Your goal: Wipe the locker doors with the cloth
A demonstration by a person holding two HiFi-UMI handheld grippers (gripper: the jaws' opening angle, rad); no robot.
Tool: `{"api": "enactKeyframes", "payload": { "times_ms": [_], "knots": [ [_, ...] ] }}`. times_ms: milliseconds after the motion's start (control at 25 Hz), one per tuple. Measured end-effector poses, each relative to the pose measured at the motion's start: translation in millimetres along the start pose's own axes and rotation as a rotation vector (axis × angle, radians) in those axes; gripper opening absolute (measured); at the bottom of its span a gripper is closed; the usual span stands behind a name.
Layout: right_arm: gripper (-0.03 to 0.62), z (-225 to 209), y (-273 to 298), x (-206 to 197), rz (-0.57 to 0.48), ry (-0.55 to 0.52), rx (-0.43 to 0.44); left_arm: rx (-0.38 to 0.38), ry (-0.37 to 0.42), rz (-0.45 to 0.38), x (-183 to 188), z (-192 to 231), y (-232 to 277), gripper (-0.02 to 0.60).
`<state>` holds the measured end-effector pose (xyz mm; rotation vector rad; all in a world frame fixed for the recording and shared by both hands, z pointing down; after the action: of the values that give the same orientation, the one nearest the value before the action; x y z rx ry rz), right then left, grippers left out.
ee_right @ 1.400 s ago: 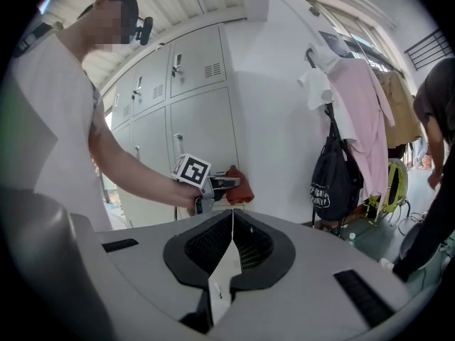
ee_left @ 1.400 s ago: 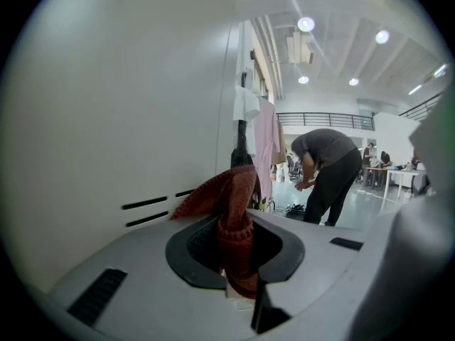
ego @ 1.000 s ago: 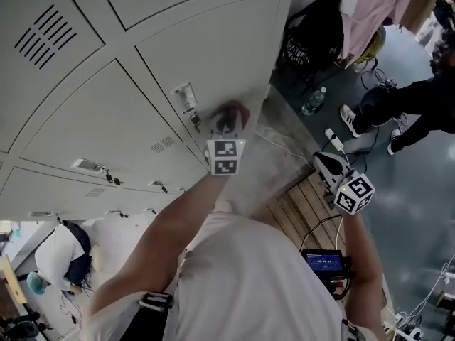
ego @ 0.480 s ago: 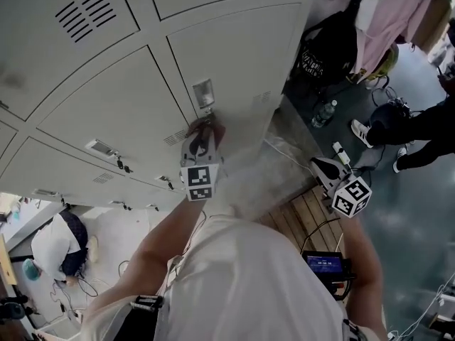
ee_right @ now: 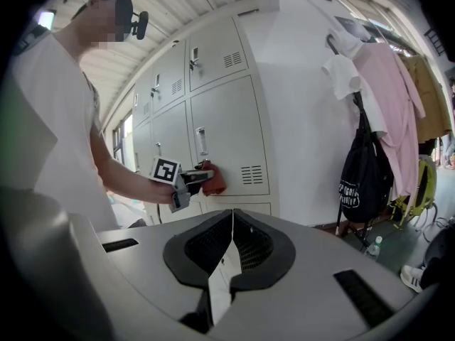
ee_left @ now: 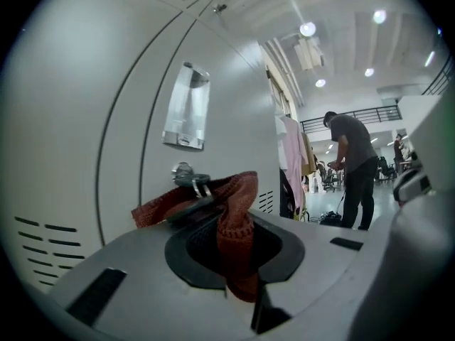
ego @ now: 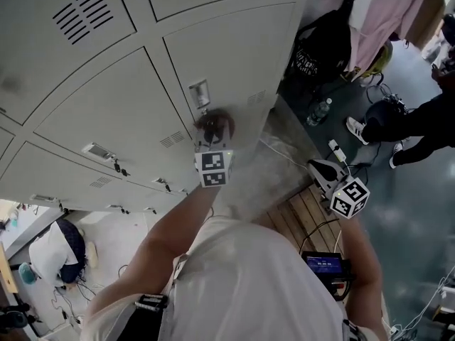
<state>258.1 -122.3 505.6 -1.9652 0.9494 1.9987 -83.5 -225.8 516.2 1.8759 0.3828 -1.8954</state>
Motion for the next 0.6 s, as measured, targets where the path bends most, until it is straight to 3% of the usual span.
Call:
{"api": "enactKeyframes", "payload": {
  "times_ms": [280,600],
  "knots": [
    [0.017,-5.3,-28.9,-9.7,0.003,0.033,-0.096,-0.087,-0.057,0.028,-3.8,-26.6,55.2,0.041],
    [0.017,-7.6,-55.5,-17.9,-0.001,0.065,-0.184,-0.215,-0.017,0.01,31.6,-63.9,120.0,0.041]
  ]
}}
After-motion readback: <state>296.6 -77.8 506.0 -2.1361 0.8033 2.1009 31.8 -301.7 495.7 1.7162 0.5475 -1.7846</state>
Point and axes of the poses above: the fingertips, and each gripper's own axes: y forward along the fingers, z to its left, x out of its top, the point moved 9 cm from there along -y, backward along the fingers, and after that the axes turned 12 degrees about -x, right-handed, at the moved point
